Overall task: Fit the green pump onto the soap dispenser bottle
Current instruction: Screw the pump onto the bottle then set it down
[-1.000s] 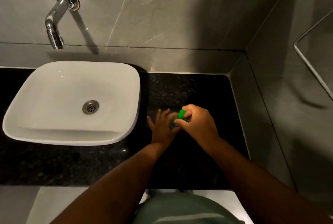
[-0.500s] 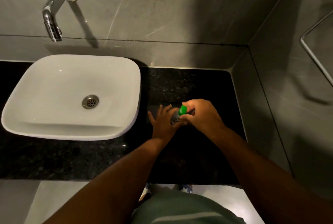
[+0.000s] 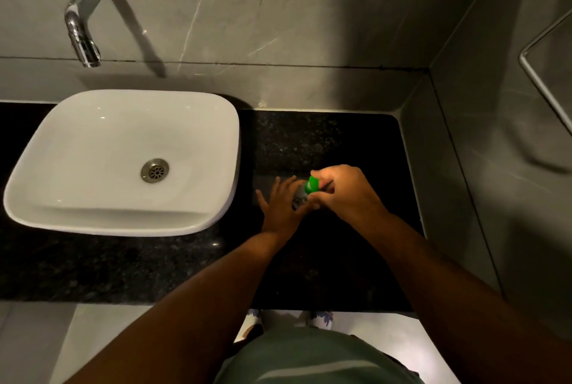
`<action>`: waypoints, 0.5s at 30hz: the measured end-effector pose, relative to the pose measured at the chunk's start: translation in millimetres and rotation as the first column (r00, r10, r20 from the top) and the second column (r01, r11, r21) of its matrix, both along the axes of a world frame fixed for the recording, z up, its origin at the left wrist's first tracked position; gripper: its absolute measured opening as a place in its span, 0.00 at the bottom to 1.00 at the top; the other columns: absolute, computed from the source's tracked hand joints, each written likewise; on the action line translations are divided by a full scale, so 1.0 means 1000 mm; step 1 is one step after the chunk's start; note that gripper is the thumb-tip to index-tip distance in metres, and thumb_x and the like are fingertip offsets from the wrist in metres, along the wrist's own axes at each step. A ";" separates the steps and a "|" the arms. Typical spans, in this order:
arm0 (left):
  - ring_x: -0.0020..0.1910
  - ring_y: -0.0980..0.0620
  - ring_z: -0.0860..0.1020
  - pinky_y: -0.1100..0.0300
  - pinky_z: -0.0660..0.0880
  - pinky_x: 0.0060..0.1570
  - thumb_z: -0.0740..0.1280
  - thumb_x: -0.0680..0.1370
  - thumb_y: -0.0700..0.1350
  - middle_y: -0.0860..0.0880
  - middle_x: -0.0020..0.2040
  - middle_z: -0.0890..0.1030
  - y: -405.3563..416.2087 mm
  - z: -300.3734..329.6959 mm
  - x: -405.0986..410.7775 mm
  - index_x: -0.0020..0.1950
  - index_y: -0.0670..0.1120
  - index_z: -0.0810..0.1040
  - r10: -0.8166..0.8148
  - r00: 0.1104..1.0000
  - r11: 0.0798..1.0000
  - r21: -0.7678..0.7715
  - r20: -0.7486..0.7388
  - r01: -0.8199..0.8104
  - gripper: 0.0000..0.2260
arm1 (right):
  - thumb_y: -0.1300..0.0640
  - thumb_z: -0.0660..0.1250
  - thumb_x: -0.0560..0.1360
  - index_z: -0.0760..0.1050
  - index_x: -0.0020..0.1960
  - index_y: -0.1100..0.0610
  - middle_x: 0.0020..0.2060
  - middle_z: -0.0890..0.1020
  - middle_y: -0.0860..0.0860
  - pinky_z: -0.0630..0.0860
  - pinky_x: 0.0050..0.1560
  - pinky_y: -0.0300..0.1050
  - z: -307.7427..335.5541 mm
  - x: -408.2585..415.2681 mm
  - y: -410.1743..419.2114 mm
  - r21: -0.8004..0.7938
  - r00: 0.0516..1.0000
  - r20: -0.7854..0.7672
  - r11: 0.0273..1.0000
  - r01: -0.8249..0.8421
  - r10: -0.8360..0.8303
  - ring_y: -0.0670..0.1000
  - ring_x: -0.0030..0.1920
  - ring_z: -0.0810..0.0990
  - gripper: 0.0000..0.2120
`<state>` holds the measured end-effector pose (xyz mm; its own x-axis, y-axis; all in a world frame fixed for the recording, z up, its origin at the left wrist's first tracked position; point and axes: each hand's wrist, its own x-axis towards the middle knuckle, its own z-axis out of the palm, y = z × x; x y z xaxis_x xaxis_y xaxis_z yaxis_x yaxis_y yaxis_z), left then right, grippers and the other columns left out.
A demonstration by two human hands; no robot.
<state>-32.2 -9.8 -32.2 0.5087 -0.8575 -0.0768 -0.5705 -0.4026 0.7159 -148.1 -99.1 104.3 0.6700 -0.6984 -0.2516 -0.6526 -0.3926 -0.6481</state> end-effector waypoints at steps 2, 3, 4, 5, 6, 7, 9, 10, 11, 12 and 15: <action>0.76 0.50 0.52 0.38 0.30 0.66 0.57 0.70 0.71 0.54 0.74 0.65 0.000 0.000 0.000 0.69 0.58 0.68 -0.003 1.000 1.000 -0.002 -0.006 0.003 0.31 | 0.54 0.76 0.66 0.76 0.63 0.53 0.52 0.84 0.50 0.72 0.56 0.37 -0.003 0.000 -0.001 0.004 1.000 0.010 1.000 0.010 -0.010 0.47 0.52 0.80 0.26; 0.76 0.50 0.52 0.38 0.31 0.66 0.56 0.69 0.72 0.54 0.74 0.65 0.000 0.000 0.001 0.69 0.59 0.68 -0.006 1.000 1.000 0.001 -0.006 0.006 0.32 | 0.54 0.76 0.66 0.76 0.63 0.53 0.52 0.84 0.50 0.72 0.55 0.37 -0.003 0.001 -0.002 0.005 1.000 -0.004 1.000 0.001 -0.001 0.47 0.52 0.80 0.27; 0.76 0.50 0.52 0.38 0.31 0.66 0.55 0.68 0.72 0.54 0.74 0.65 0.000 0.000 0.001 0.69 0.59 0.68 -0.010 1.000 1.000 0.009 -0.009 0.010 0.33 | 0.53 0.76 0.66 0.75 0.64 0.53 0.52 0.84 0.50 0.72 0.56 0.37 -0.005 0.002 -0.003 -0.002 1.000 -0.022 1.000 -0.008 0.008 0.47 0.52 0.80 0.27; 0.76 0.50 0.52 0.37 0.31 0.66 0.55 0.68 0.73 0.54 0.74 0.65 0.000 0.000 0.002 0.69 0.60 0.67 -0.016 1.000 1.000 0.018 -0.016 0.016 0.33 | 0.52 0.76 0.66 0.75 0.64 0.53 0.52 0.84 0.49 0.73 0.56 0.38 -0.006 0.002 -0.003 -0.006 0.999 -0.034 1.000 -0.016 0.016 0.47 0.52 0.80 0.28; 0.76 0.50 0.51 0.37 0.31 0.66 0.55 0.67 0.72 0.54 0.75 0.64 0.000 0.002 0.002 0.69 0.61 0.67 -0.022 1.000 0.999 0.029 -0.022 0.023 0.32 | 0.51 0.77 0.65 0.75 0.64 0.53 0.52 0.84 0.50 0.73 0.56 0.39 -0.006 0.001 -0.002 -0.012 0.999 -0.025 1.000 -0.022 0.022 0.48 0.52 0.81 0.29; 0.76 0.49 0.51 0.37 0.31 0.66 0.56 0.68 0.72 0.53 0.75 0.63 0.000 0.003 0.002 0.68 0.62 0.66 -0.027 0.999 0.999 0.042 -0.030 0.028 0.31 | 0.50 0.77 0.64 0.74 0.65 0.53 0.52 0.83 0.50 0.73 0.56 0.39 -0.005 -0.001 -0.003 -0.008 1.000 -0.004 1.000 -0.030 0.030 0.49 0.52 0.81 0.31; 0.77 0.49 0.47 0.36 0.32 0.66 0.61 0.68 0.70 0.53 0.77 0.58 0.003 0.004 0.004 0.70 0.65 0.62 -0.042 0.998 0.996 0.077 -0.042 0.045 0.31 | 0.45 0.77 0.63 0.69 0.70 0.51 0.54 0.81 0.51 0.75 0.55 0.44 0.002 -0.013 -0.003 -0.045 1.000 0.013 0.999 -0.027 0.028 0.50 0.52 0.80 0.38; 0.77 0.49 0.45 0.37 0.32 0.67 0.64 0.68 0.68 0.53 0.78 0.55 0.005 0.006 0.005 0.72 0.67 0.58 -0.058 0.998 0.993 0.102 -0.037 0.062 0.33 | 0.43 0.76 0.62 0.66 0.71 0.50 0.55 0.79 0.51 0.76 0.55 0.46 0.009 -0.022 -0.002 -0.090 0.999 0.026 0.996 -0.016 0.019 0.50 0.51 0.79 0.41; 0.77 0.49 0.43 0.37 0.33 0.67 0.67 0.68 0.67 0.53 0.79 0.52 0.008 0.009 0.007 0.74 0.66 0.53 -0.076 0.997 0.988 0.132 -0.025 0.078 0.38 | 0.41 0.75 0.63 0.65 0.71 0.49 0.56 0.78 0.50 0.77 0.53 0.47 0.016 -0.032 -0.001 -0.133 0.998 0.066 0.991 0.003 0.006 0.48 0.51 0.78 0.41; 0.77 0.48 0.41 0.38 0.34 0.68 0.69 0.68 0.65 0.53 0.79 0.49 0.011 0.013 0.009 0.76 0.64 0.49 -0.086 0.996 0.981 0.175 -0.015 0.087 0.42 | 0.39 0.73 0.64 0.66 0.70 0.47 0.57 0.77 0.47 0.77 0.51 0.45 0.024 -0.041 0.001 -0.153 0.990 0.138 0.987 0.048 -0.027 0.46 0.49 0.78 0.38; 0.77 0.47 0.42 0.39 0.36 0.70 0.71 0.71 0.60 0.51 0.79 0.48 0.025 0.034 0.019 0.77 0.56 0.45 -0.132 0.987 0.958 0.268 0.091 0.104 0.45 | 0.37 0.69 0.68 0.74 0.63 0.44 0.55 0.80 0.44 0.78 0.47 0.41 0.068 -0.078 0.002 -0.080 0.884 0.462 0.989 0.125 -0.075 0.44 0.48 0.81 0.25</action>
